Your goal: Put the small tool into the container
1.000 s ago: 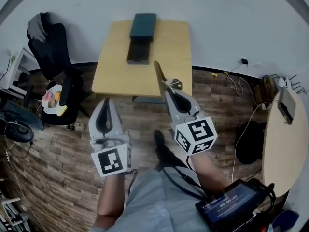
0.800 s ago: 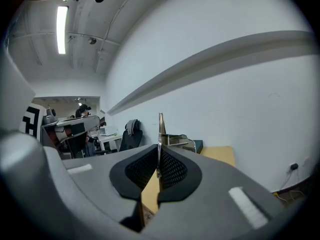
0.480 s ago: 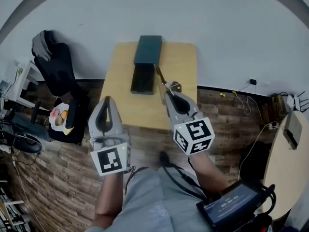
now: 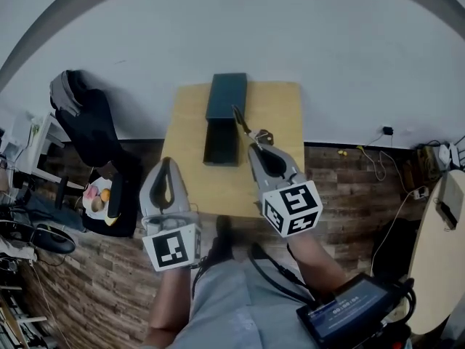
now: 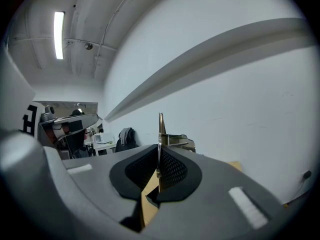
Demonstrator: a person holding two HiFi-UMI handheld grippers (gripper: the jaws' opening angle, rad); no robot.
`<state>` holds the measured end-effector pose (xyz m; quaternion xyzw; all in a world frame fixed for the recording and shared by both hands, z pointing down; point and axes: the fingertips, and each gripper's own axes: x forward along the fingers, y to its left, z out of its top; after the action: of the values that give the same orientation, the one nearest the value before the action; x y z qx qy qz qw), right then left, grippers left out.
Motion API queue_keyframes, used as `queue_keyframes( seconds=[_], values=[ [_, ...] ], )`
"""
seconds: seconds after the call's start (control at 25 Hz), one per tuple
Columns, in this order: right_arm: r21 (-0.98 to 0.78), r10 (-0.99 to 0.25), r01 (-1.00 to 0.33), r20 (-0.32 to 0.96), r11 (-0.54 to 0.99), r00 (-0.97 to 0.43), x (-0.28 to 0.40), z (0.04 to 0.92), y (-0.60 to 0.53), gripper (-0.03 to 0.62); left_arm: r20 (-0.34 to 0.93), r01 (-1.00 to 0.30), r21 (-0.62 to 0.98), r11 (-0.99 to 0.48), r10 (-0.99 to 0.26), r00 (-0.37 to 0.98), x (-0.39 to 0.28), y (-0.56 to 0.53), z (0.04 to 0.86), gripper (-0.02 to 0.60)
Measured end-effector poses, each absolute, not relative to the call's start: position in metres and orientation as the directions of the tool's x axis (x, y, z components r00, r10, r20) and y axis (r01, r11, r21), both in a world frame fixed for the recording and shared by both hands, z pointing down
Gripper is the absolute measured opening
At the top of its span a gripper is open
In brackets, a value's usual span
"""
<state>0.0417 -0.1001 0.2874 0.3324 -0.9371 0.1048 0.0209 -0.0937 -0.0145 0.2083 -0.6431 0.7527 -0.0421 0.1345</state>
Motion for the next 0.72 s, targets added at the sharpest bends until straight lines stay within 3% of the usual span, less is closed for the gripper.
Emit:
queue_keyframes(
  seconds=[0.72],
  values=[
    [-0.222, -0.632, -0.682, 0.258, 0.697, -0.73, -0.058, 0.345, -0.17, 0.005, -0.095, -0.992, -0.107, 0.06, -0.994, -0.05, -0.191, -0.116, 0.248, 0.011]
  ],
)
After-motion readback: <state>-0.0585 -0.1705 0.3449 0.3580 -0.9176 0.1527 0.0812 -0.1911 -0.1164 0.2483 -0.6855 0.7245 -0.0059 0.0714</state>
